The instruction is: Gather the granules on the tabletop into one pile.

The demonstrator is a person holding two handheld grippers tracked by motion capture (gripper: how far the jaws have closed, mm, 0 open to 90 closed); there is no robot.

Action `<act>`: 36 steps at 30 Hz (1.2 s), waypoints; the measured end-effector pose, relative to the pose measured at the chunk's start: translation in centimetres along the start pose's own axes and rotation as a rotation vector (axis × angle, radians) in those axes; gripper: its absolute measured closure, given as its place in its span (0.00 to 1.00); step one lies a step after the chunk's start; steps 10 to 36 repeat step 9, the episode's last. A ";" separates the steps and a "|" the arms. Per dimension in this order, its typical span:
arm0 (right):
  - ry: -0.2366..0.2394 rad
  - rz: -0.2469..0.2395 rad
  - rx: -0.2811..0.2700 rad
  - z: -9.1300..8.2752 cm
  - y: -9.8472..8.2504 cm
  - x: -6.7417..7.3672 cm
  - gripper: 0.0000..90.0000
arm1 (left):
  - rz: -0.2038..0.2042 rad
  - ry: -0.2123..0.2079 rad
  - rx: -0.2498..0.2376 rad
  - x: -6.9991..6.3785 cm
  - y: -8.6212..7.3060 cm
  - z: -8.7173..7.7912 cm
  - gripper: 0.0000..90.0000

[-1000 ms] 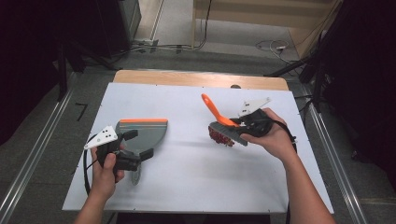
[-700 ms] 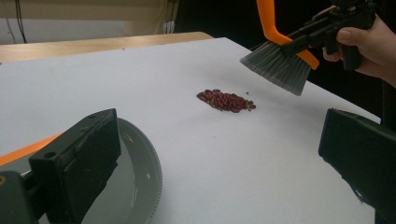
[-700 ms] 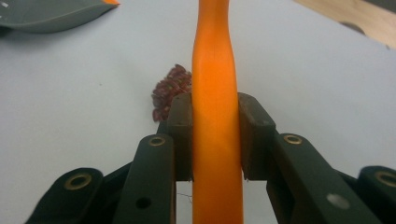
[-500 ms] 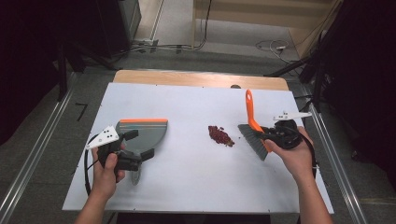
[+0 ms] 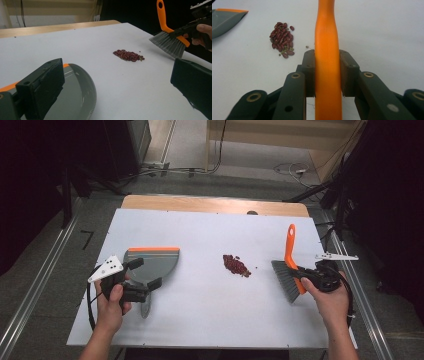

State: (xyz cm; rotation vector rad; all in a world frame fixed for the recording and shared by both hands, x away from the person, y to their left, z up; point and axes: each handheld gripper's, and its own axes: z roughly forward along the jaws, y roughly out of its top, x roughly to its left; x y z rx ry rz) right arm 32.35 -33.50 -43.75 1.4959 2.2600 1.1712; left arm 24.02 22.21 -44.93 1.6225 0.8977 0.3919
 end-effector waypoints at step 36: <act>0.009 0.018 -0.007 -0.2 -0.2 -0.4 0.76 | 0.017 0.011 -0.029 -0.2 -0.1 -0.4 0.00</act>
